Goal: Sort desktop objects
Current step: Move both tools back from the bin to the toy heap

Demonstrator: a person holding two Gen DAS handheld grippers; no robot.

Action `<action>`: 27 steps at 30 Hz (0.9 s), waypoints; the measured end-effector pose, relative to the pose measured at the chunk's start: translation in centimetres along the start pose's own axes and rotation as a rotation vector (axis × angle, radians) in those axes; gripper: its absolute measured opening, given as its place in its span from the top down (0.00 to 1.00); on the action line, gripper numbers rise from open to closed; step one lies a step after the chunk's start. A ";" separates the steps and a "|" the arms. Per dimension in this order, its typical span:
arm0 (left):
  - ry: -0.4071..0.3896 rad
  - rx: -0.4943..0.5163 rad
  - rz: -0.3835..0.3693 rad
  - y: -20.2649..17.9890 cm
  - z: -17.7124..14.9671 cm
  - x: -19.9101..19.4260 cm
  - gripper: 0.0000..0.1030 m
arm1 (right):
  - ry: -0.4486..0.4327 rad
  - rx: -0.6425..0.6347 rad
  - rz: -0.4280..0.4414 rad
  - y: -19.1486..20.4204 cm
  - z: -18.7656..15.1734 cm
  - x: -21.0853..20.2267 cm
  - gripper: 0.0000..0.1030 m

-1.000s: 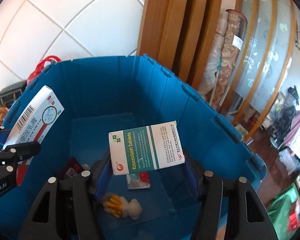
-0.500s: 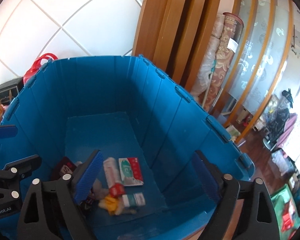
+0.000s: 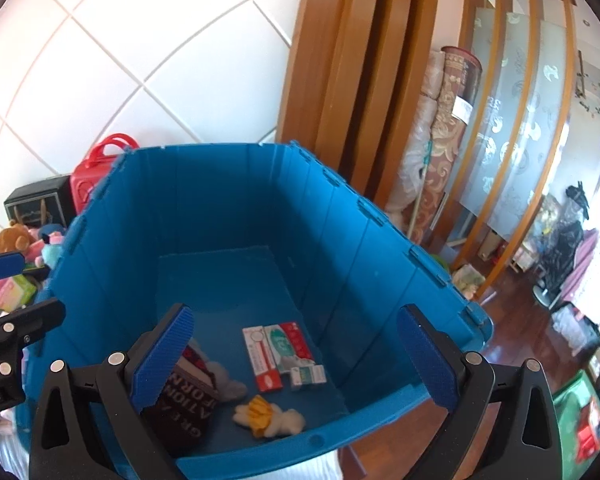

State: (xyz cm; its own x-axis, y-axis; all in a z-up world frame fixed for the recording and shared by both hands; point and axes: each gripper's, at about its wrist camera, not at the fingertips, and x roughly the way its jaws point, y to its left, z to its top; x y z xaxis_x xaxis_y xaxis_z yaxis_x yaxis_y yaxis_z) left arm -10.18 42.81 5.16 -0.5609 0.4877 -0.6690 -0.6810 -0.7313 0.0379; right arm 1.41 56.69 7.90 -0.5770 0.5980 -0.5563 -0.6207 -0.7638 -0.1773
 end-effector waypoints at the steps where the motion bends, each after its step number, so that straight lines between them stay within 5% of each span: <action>1: -0.012 -0.022 0.004 0.8 -0.5 -0.6 0.37 | -0.012 -0.003 0.010 0.6 0.0 -0.7 0.00; 14: -0.055 -0.119 0.139 9.9 -7.9 -6.4 0.37 | -0.085 -0.098 0.193 12.2 -1.4 -6.2 0.00; 27: 0.125 -0.280 0.316 23.9 -21.3 -8.4 0.37 | 0.001 -0.201 0.412 25.9 -6.6 -5.7 0.00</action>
State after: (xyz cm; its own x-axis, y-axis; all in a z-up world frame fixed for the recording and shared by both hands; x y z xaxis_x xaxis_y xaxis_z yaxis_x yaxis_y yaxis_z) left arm -11.71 11.04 -4.09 -0.6484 0.1700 -0.7421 -0.3215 -0.9447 0.0645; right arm -7.83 31.90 1.14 -0.7535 0.2347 -0.6141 -0.2243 -0.9698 -0.0955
